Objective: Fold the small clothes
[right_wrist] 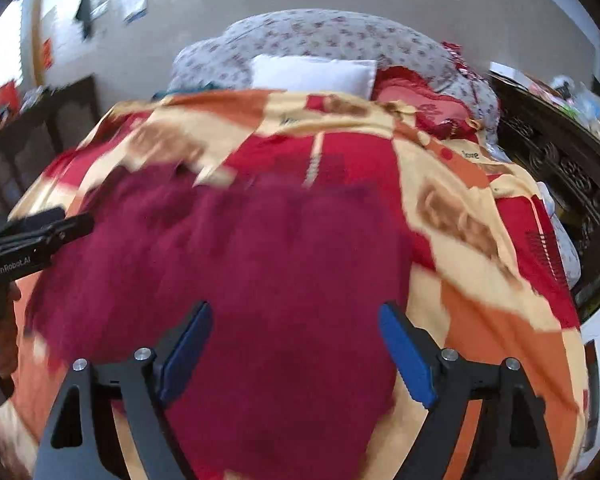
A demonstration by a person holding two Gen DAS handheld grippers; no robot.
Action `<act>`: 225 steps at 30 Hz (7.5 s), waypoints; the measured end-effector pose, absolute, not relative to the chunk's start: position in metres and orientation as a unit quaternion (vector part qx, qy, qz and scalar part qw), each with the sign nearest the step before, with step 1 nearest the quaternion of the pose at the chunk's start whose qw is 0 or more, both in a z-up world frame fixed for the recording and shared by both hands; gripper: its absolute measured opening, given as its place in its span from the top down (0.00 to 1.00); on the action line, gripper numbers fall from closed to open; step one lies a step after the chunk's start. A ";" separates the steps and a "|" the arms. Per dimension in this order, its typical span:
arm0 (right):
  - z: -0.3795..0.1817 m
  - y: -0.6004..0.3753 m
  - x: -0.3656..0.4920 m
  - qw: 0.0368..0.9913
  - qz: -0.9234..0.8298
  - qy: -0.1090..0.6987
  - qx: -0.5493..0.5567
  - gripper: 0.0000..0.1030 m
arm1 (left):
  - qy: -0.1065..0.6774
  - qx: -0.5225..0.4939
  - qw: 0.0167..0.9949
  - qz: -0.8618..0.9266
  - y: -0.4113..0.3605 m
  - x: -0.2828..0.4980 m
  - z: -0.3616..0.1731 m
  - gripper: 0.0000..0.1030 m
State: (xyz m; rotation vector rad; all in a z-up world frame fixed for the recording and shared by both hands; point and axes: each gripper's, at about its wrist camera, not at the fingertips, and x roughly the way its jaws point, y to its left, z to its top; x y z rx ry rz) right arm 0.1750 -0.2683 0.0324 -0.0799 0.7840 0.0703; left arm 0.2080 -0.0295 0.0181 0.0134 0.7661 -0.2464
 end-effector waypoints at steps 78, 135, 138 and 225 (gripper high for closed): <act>-0.034 -0.253 0.164 0.930 0.007 0.362 -0.058 0.00 | 0.332 -0.351 0.869 -0.106 0.079 0.151 -0.051 0.74; 0.014 0.003 0.383 0.760 0.194 0.616 -0.065 0.11 | 0.342 -0.412 0.831 -0.149 0.090 0.124 -0.060 0.38; 0.017 -0.004 0.380 0.764 0.189 0.613 -0.063 0.11 | 0.336 -0.443 0.815 -0.163 0.095 0.144 -0.062 0.38; 0.037 -0.315 0.153 0.923 0.263 0.270 -0.080 0.56 | 0.328 -0.049 0.902 -0.277 -0.122 0.195 0.047 0.64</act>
